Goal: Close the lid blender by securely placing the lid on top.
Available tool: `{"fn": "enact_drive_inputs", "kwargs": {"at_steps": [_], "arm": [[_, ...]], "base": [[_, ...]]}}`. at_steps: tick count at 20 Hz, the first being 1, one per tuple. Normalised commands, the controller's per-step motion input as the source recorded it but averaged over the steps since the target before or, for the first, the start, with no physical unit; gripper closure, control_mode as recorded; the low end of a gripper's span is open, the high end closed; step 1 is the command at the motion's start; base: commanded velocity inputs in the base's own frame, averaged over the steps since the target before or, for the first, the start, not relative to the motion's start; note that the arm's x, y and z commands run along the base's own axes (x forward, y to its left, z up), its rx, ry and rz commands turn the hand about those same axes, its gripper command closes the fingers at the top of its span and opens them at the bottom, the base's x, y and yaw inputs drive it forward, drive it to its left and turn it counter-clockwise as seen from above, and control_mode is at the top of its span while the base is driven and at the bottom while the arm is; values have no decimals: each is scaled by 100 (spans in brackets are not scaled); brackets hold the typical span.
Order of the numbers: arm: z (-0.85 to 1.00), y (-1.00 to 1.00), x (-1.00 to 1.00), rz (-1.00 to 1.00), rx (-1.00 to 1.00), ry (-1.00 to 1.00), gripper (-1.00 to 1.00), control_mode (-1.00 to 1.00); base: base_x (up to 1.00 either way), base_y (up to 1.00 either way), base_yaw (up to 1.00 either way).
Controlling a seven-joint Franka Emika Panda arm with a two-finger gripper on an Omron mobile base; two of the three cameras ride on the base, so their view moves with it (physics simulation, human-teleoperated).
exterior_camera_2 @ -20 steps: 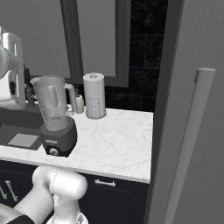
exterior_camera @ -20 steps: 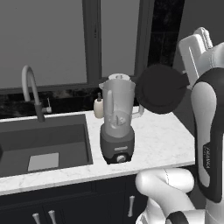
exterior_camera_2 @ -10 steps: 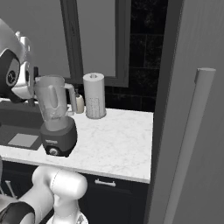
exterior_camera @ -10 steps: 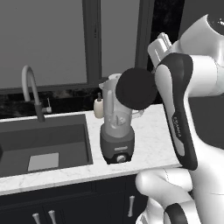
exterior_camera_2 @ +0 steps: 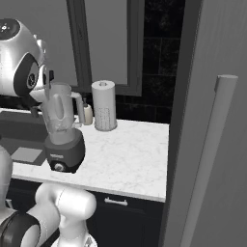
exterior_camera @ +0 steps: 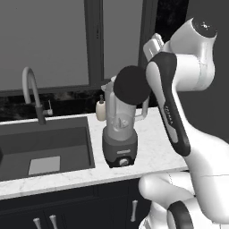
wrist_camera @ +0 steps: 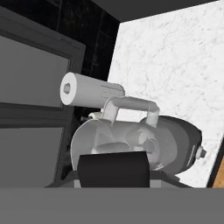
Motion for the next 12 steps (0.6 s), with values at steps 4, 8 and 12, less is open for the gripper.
{"fn": "enact_drive_inputs", "kwargs": {"at_steps": [4,8,12], "arm": [[11,0,33,0,1,4,100,-100],[-5,0,13,0,0,3,100,-100],[1,0,7,-1,0,1,100,-100]], "base": [[0,0,0],[0,0,0],[0,0,0]]}}
